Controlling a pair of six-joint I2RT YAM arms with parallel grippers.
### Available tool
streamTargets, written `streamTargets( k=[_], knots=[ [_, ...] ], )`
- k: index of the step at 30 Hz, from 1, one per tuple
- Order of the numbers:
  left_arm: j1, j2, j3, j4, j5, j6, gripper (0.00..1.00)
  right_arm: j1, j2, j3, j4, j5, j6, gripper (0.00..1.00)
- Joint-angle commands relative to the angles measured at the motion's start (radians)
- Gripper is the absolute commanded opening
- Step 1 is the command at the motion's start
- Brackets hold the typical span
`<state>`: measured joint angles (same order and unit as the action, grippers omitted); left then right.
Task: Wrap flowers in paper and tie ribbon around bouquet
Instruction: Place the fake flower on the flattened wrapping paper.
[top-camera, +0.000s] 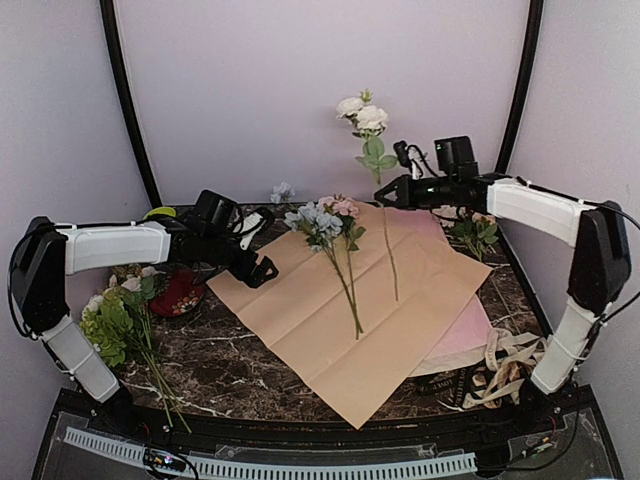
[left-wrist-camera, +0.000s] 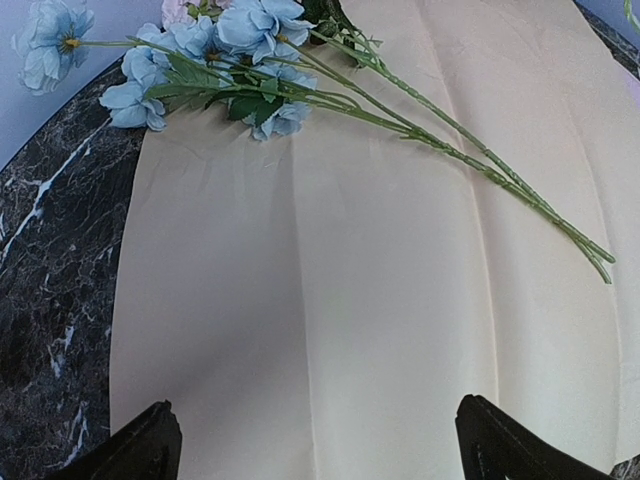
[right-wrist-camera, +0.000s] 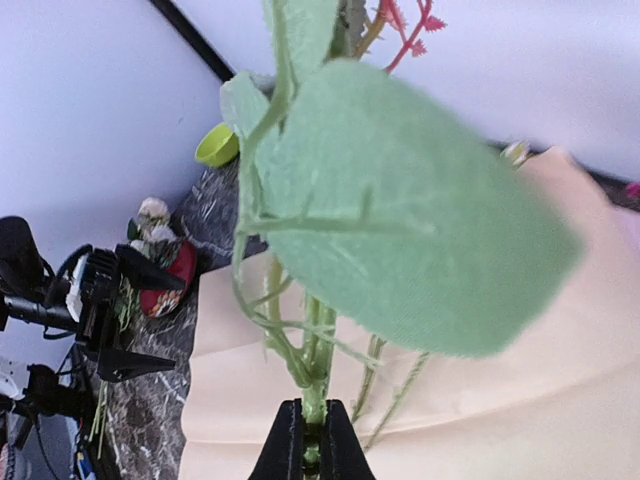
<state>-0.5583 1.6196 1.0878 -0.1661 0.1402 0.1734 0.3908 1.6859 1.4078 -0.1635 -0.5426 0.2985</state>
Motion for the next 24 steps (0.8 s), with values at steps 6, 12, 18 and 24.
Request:
streamTargets(
  k=[6,12,18,24],
  knots=[
    [-0.001,-0.012,0.023,-0.016,0.007,0.009,0.99,0.184,0.340,0.178,-0.102,0.016,0.167,0.00],
    [-0.001,-0.011,0.024,-0.016,0.009,0.010,0.99,0.201,0.450,0.209,-0.134,0.095,0.176,0.00],
    [-0.001,-0.010,0.023,-0.017,0.006,0.012,0.99,0.201,0.488,0.266,-0.230,0.195,0.123,0.01],
    [0.000,-0.007,0.024,-0.017,0.009,0.012,0.99,0.196,0.452,0.306,-0.295,0.259,0.078,0.32]
  ],
)
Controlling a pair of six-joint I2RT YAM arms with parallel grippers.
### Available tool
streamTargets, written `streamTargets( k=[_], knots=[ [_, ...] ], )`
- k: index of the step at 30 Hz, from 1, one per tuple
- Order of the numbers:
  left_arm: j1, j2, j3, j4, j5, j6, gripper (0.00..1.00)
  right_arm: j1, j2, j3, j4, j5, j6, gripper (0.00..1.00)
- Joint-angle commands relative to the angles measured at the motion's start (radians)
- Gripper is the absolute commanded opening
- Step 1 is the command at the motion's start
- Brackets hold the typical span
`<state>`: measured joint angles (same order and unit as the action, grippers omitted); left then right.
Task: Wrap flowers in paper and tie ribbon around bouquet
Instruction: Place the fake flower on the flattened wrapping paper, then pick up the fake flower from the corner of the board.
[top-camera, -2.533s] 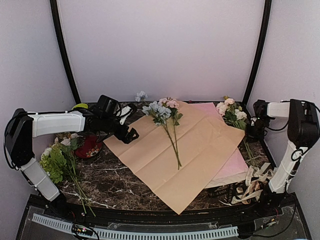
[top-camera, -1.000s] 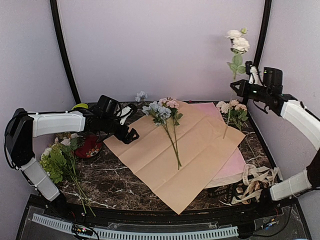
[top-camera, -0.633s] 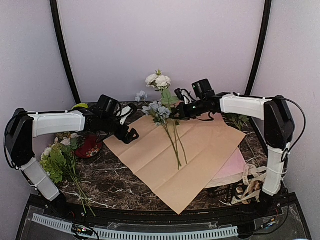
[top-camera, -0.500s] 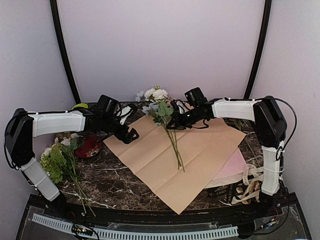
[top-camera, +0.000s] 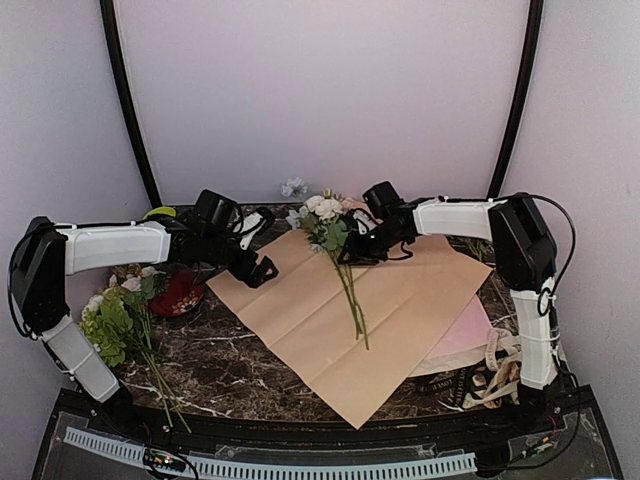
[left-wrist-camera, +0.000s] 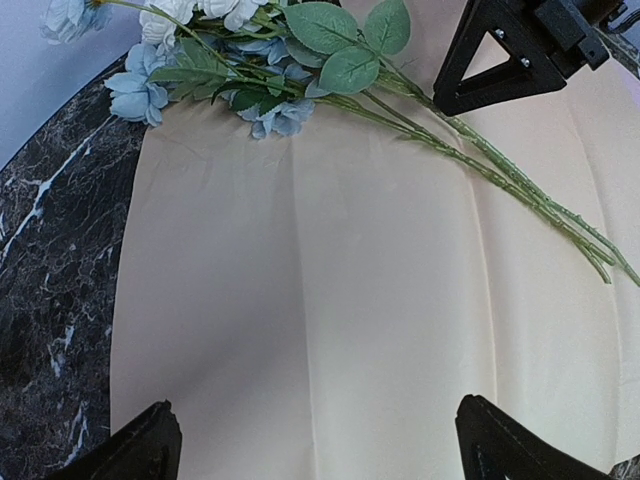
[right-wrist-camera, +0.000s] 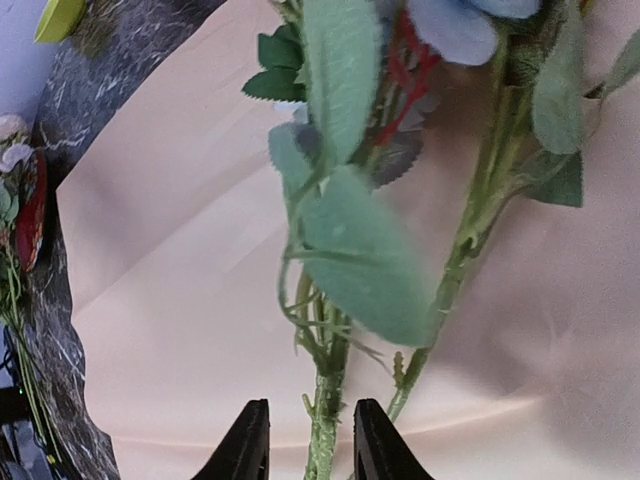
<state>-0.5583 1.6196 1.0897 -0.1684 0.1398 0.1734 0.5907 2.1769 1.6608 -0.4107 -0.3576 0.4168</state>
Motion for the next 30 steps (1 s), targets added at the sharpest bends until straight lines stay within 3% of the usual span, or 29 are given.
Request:
streamTargets(
  k=[1,7,17,20,23,26,30],
  knots=[
    [0.000,-0.007,0.022,-0.015,0.009,0.013,0.99,-0.012,-0.049,0.063,-0.062,0.088,-0.046,0.32],
    [-0.001,-0.013,0.022,-0.016,0.007,0.012,0.99,-0.088,-0.184,0.044,-0.079,0.149,-0.064,0.37],
    [0.005,0.000,0.049,-0.041,-0.019,-0.052,0.99,-0.256,-0.430,-0.125,-0.052,0.324,0.004,0.35],
    [0.040,0.020,0.143,-0.138,-0.147,-0.221,0.94,-0.256,-0.437,-0.133,-0.060,0.322,-0.011,0.34],
    [0.131,0.004,0.192,-0.299,-0.242,-0.480,0.87,-0.256,-0.430,-0.140,-0.062,0.322,-0.021,0.33],
    [0.204,-0.089,0.117,-0.401,-0.380,-0.632,0.82,-0.256,-0.432,-0.167,-0.037,0.311,-0.029,0.32],
    [0.237,-0.202,0.003,-0.508,-0.490,-0.737,0.65,-0.255,-0.429,-0.202,0.003,0.283,-0.050,0.32]
  ],
)
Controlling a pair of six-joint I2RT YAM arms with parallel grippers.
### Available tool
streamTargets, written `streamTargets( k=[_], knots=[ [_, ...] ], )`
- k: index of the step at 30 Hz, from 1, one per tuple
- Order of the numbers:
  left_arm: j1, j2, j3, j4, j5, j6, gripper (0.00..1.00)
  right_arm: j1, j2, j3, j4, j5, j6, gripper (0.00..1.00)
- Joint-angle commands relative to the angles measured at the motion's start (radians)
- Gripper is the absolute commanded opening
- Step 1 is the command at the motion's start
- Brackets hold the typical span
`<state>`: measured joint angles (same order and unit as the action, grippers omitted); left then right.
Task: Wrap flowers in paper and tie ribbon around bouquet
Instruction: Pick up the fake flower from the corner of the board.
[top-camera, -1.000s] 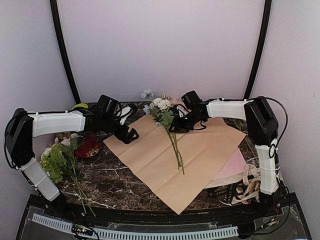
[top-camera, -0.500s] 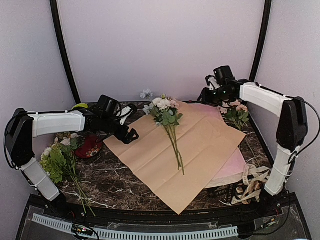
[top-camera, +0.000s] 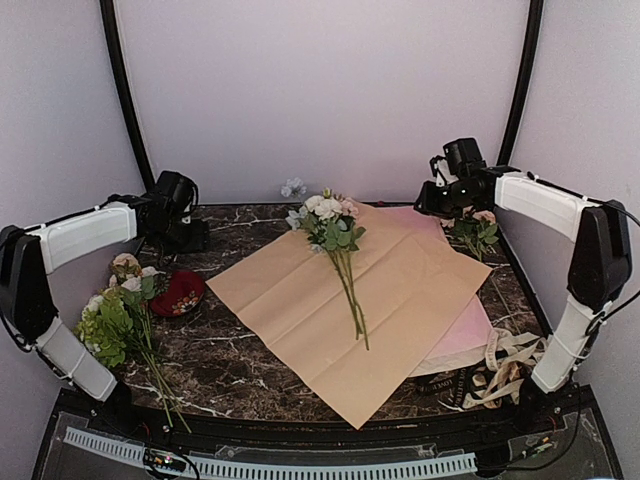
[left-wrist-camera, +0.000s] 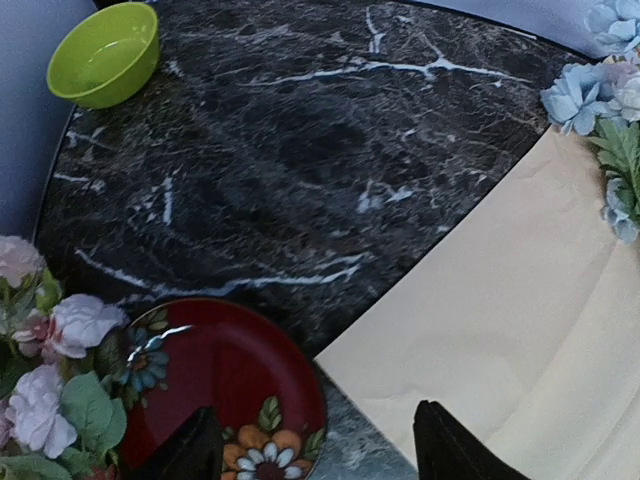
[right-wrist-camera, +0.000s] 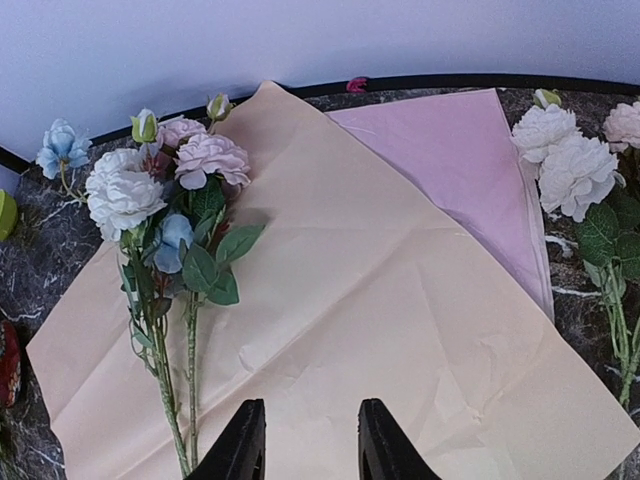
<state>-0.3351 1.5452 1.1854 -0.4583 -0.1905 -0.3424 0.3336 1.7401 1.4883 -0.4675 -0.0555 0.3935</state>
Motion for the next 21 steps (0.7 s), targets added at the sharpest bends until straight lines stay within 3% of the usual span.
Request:
streamTargets(
  k=[1,3,9,11,15,18,21],
  knots=[
    [0.034,-0.149,-0.120,-0.261,-0.153,-0.297,0.60,0.001,0.012,-0.034,0.064,-0.025,-0.037,0.32],
    [0.061,-0.201,-0.189,-0.345,-0.129,-0.460,0.54,0.002,0.020,-0.040,0.064,-0.031,-0.056,0.32],
    [0.063,-0.414,-0.351,-0.460,-0.152,-0.814,0.53,0.001,0.022,-0.110,0.108,-0.083,-0.089,0.32],
    [0.075,-0.445,-0.363,-0.519,-0.196,-0.877,0.60,0.001,0.028,-0.123,0.115,-0.099,-0.100,0.32],
    [0.145,-0.453,-0.324,-0.592,-0.259,-0.885,0.92,0.002,0.043,-0.132,0.115,-0.111,-0.125,0.31],
    [0.189,-0.471,-0.334,-0.649,-0.246,-0.960,0.94,0.002,0.050,-0.128,0.109,-0.122,-0.142,0.31],
    [0.239,-0.508,-0.413,-0.572,-0.213,-0.955,0.94,0.002,0.052,-0.128,0.112,-0.132,-0.156,0.31]
  ],
)
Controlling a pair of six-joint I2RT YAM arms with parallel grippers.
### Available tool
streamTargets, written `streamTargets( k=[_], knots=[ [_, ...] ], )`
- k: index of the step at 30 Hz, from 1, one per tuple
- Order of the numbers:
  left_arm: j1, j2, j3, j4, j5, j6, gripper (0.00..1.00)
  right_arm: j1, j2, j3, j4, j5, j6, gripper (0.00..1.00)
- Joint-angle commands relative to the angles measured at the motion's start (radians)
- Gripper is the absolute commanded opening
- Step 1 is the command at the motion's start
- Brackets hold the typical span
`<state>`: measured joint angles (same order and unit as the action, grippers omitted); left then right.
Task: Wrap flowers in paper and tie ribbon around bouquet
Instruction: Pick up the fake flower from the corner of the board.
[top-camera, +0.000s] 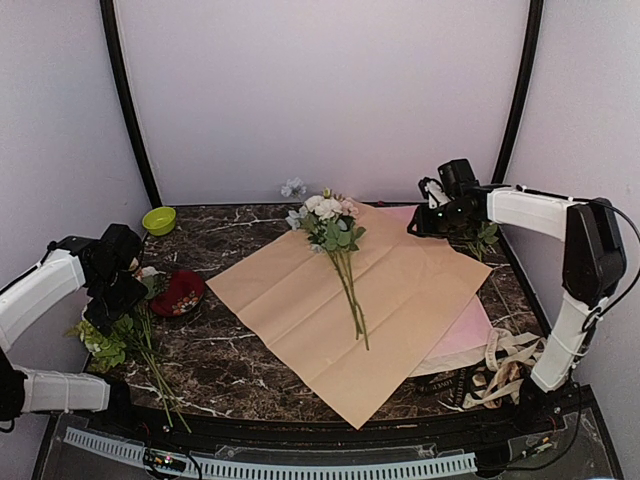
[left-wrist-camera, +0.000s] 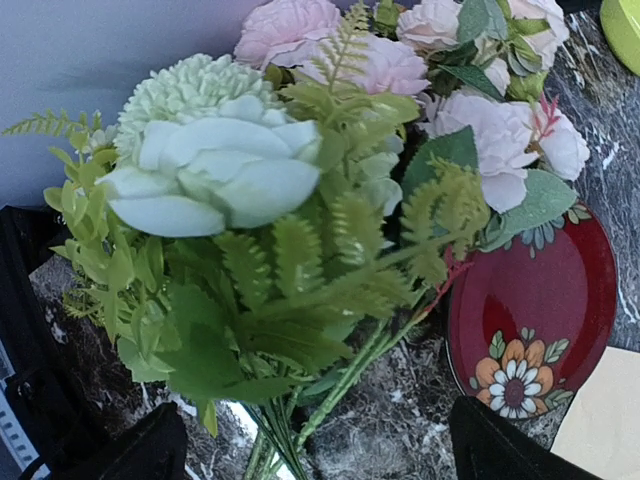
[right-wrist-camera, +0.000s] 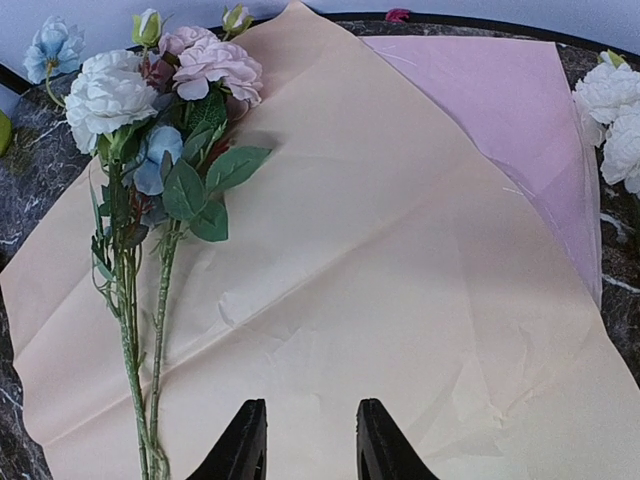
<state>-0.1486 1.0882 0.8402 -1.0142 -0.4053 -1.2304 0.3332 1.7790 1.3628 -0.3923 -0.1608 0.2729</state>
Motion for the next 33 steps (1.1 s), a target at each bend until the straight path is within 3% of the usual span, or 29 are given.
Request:
streamTargets(
  k=[1,4,9,11,13,16,17,21,28,33],
  knots=[
    [0.070,-0.056,-0.092,0.023,0.006,-0.045,0.93,0.002,0.013,0.000,0.037,-0.028,-0.037,0.31],
    [0.111,-0.031,-0.121,0.112,0.003,0.014,0.87,0.002,0.023,0.014,0.022,-0.035,-0.048,0.31],
    [0.133,0.050,-0.098,0.115,-0.071,0.033,0.84,0.002,0.013,0.010,-0.002,-0.019,-0.057,0.31],
    [0.141,0.060,-0.107,0.135,-0.089,0.033,0.76,0.002,0.005,0.004,-0.003,-0.019,-0.056,0.31],
    [0.147,0.063,-0.124,0.161,-0.091,0.042,0.59,0.003,0.004,0.006,-0.013,-0.019,-0.055,0.31],
    [0.149,0.053,-0.123,0.147,-0.100,0.033,0.09,0.003,-0.004,0.012,-0.028,-0.009,-0.054,0.31],
    [0.149,0.046,-0.115,0.132,-0.112,0.036,0.05,0.003,-0.007,0.014,-0.031,-0.003,-0.056,0.31],
    [0.149,0.000,-0.053,0.081,-0.178,0.107,0.00,0.003,-0.014,0.029,-0.046,0.003,-0.060,0.32],
    [0.148,-0.048,0.093,0.003,-0.324,0.199,0.00,0.010,-0.010,0.071,-0.071,-0.002,-0.061,0.32],
    [0.145,-0.072,0.210,0.081,-0.415,0.330,0.00,0.030,-0.014,0.109,-0.087,-0.015,-0.088,0.32]
  ],
)
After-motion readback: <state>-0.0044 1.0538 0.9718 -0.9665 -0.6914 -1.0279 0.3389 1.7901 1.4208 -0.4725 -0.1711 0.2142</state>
